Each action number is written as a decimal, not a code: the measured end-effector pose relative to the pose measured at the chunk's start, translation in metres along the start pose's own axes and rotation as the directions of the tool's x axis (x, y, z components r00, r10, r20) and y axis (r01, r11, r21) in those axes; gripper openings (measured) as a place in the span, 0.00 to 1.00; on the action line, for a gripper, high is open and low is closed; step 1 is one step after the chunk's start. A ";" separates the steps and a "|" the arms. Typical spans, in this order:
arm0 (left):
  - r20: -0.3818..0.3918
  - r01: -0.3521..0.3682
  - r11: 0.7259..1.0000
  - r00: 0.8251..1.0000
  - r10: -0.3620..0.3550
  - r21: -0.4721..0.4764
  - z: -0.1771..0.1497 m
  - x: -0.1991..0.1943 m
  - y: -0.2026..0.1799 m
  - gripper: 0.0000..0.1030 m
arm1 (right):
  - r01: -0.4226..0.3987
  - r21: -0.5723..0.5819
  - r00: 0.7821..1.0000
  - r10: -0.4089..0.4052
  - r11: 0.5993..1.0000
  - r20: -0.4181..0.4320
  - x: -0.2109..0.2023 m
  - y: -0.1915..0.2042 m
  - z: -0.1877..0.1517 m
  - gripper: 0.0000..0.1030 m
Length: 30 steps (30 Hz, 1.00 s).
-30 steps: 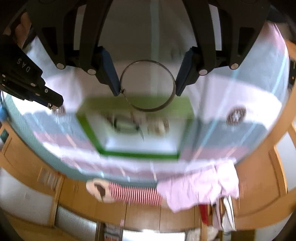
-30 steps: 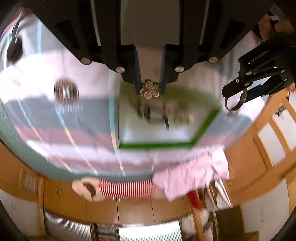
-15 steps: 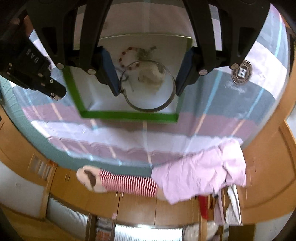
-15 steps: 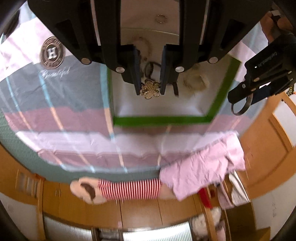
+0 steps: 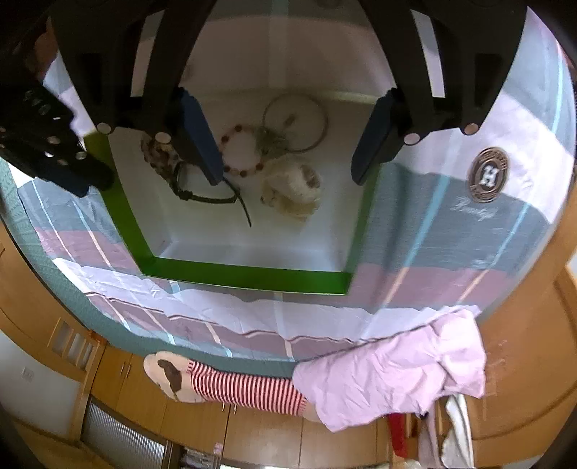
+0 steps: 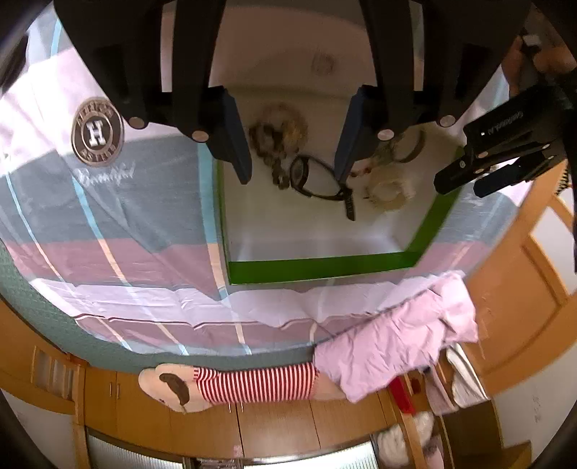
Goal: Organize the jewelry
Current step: 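Carry the bangle and brooch into the green box and open both tools, then grasp the dark ring with the left tool while the right grasps the beaded ring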
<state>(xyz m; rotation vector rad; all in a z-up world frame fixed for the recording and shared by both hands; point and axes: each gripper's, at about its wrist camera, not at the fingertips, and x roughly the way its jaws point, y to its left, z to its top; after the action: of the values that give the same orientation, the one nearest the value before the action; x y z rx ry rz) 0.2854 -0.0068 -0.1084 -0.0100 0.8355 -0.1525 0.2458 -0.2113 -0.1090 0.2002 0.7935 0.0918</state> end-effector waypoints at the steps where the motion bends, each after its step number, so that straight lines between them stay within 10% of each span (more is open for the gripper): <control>1: 0.010 -0.003 1.000 1.000 0.003 -0.001 -0.005 -0.009 0.001 0.74 | -0.021 0.003 1.000 0.021 1.000 0.007 -0.010 -0.002 -0.008 0.46; 12: -0.179 -0.090 0.995 0.981 0.080 -0.049 -0.116 -0.021 0.036 0.75 | -0.032 -0.098 0.978 0.011 0.995 -0.210 0.044 0.033 -0.084 0.46; 19: -0.201 -0.089 0.995 0.977 0.079 -0.043 -0.133 -0.028 0.040 0.75 | 0.075 -0.174 0.968 -0.113 0.982 -0.223 0.071 0.054 -0.087 0.22; 30: -0.200 -0.045 0.998 0.979 0.035 -0.048 -0.138 -0.016 0.036 0.70 | 0.019 -0.132 0.966 -0.052 0.991 -0.254 0.014 0.028 -0.132 0.25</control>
<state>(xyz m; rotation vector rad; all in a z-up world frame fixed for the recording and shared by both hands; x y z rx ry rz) 0.1775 0.0382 -0.1923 -0.0272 1.0393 -0.0943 0.1608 -0.1627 -0.2034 0.0519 1.0458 0.1364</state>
